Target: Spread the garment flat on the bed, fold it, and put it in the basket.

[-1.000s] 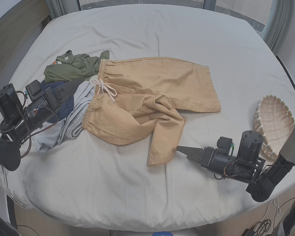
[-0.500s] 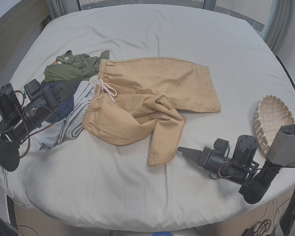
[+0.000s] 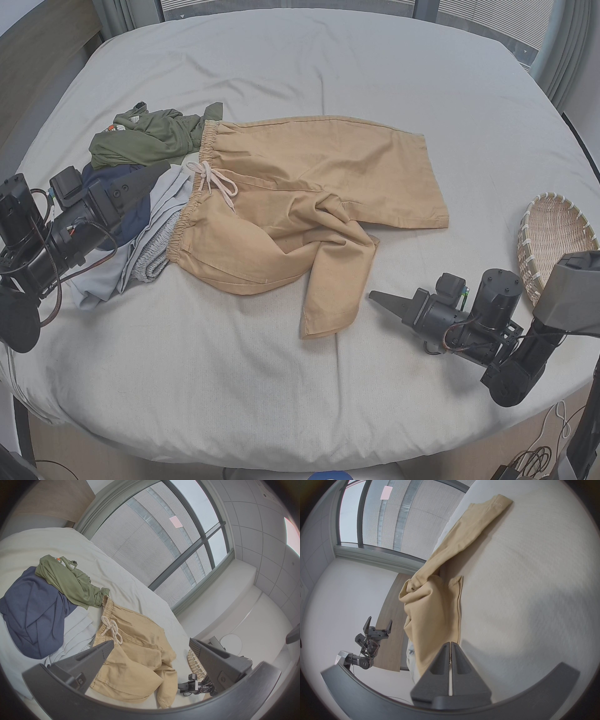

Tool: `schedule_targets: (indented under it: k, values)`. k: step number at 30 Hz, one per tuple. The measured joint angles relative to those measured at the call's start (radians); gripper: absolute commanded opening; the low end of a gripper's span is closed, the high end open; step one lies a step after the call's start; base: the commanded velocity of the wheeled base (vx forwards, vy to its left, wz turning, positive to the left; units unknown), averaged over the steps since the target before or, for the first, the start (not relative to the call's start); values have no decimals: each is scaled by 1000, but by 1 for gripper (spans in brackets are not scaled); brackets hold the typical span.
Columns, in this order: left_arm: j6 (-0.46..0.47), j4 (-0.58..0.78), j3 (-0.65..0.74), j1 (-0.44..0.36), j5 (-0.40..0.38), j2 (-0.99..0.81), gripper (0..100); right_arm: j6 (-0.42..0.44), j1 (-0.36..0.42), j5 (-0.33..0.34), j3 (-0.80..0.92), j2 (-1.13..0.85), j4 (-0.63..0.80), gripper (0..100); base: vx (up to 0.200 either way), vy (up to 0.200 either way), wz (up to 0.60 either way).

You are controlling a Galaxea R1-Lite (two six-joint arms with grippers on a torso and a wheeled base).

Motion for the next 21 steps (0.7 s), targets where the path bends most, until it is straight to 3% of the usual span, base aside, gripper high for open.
schedule_targets:
  k: [2,3,21]
  values:
    - [0,0,3,0,0,0,100,-19,-16,0,-14,11,3,0,0,0,0]
    - [0,-1,5,0,0,0,100,-30,-21,0,-18,15,3,100,0,0,0]
    - [-2,-31,36,-2,0,0,100,-180,-37,4,-56,65,-13,100,0,0,0]
